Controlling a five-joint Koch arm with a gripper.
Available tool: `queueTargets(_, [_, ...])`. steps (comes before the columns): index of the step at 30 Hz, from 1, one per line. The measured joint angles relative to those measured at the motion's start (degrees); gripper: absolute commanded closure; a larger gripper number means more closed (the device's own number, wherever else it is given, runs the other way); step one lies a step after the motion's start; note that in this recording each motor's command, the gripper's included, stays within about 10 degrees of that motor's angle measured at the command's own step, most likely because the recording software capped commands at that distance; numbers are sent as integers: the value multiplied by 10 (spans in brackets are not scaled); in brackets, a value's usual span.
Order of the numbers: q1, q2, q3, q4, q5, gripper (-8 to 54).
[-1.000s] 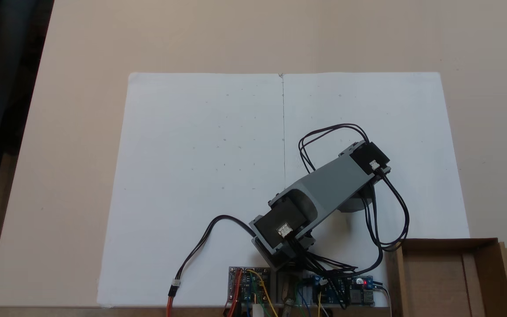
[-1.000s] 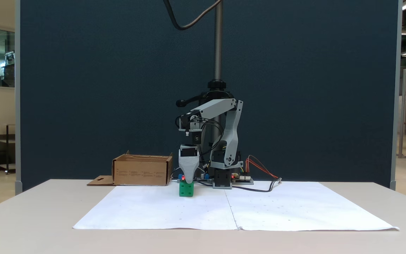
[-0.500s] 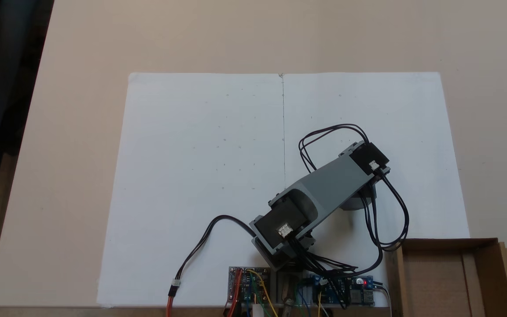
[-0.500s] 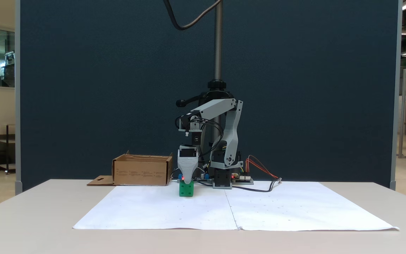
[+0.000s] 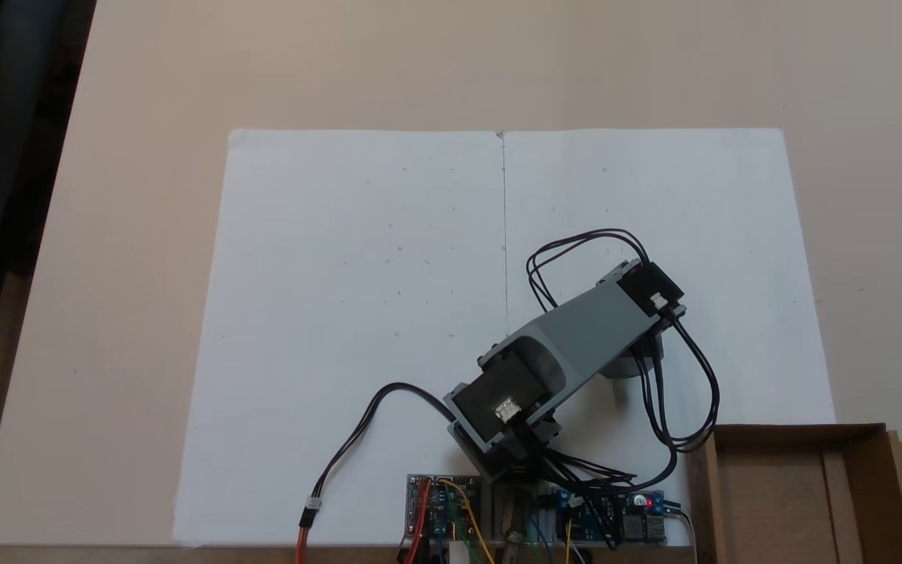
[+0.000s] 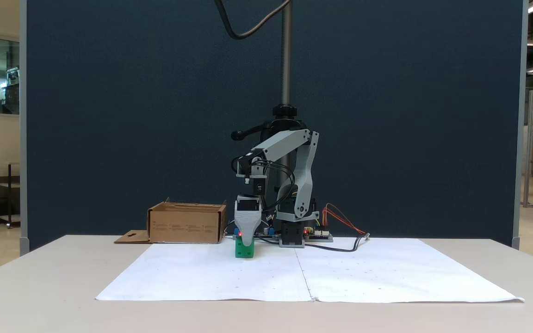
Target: Grasp a green dice and put it in the bin.
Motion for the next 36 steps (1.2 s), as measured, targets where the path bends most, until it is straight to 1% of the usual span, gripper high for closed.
queueTargets(12, [0, -19, 1, -50, 54, 17])
queueTargets(36, [0, -19, 51, -98, 57, 23])
